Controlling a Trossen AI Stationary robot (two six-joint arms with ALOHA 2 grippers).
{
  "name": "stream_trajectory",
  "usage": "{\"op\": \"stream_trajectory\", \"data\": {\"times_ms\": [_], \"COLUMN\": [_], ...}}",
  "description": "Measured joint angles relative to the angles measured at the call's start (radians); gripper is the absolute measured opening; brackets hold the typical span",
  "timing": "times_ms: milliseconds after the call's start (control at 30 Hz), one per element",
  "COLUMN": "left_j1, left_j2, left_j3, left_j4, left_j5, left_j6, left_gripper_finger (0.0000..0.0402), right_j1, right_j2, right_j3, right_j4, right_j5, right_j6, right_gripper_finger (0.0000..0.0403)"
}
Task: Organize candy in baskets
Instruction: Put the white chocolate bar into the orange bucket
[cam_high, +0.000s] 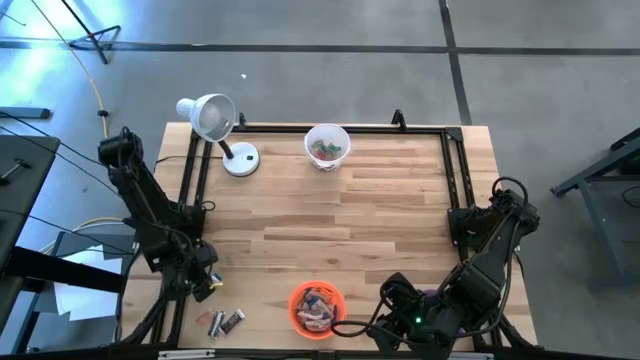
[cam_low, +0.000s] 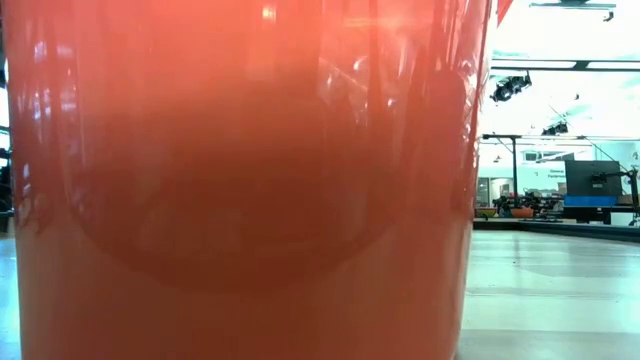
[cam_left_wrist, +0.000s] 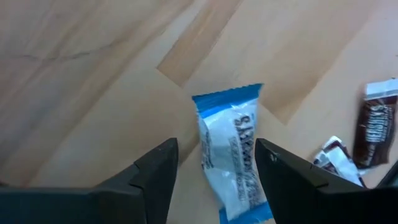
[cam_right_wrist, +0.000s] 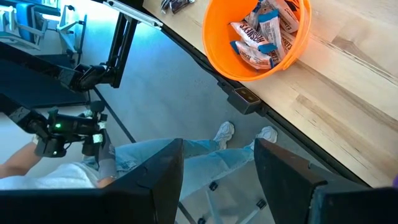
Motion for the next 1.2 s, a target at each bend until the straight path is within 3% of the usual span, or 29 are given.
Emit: {"op": "stream_trajectory", "data": {"times_ms": [133, 467, 967, 1100, 1200], "left_j1": [0.0, 0.0, 0.0, 0.0, 0.0], "left_j2": [-0.006, -0.004, 0.0, -0.006, -0.004], "left_j3": [-0.049, -0.065, -0.072, -0.069, -0.05], "left_j4": [0.074, 0.061, 0.105, 0.13, 0.131], "left_j5": [-0.004, -0.008, -0.02, -0.042, -0.08], "left_j6": [0.011, -0.006, -0.052, -0.078, -0.075], "left_gripper_finger": [0.0205, 0.0194, 0.0038, 0.0032, 0.0049], "right_j1": [0.0, 0.0, 0.0, 0.0, 0.0], "right_j2": [0.0, 0.0, 0.0, 0.0, 0.0], "right_j3": [0.0, 0.0, 0.0, 0.0, 0.0], "right_j4": [0.0, 0.002, 0.002, 0.002, 0.002], "right_j5": [0.0, 0.0, 0.0, 0.0, 0.0], "right_j6": [0.0, 0.0, 0.0, 0.0, 0.0], "right_gripper_finger": [0.019, 0.019, 0.019, 0.019, 0.019]}}
